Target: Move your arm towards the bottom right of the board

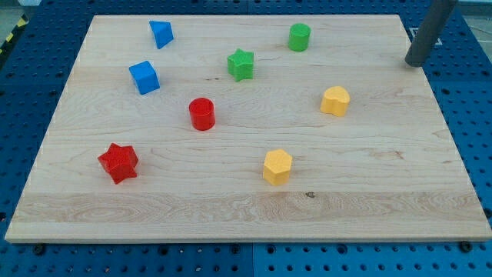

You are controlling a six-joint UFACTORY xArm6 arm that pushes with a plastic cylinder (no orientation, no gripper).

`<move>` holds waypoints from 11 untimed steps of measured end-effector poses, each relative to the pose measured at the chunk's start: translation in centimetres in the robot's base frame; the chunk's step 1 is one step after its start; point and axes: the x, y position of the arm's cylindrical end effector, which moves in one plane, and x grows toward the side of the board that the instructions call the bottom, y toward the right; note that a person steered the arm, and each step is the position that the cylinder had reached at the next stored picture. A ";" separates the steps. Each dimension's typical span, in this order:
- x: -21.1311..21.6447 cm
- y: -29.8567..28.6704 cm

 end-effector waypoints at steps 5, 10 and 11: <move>9.5 -0.3; 19.2 -0.9; 21.2 -1.7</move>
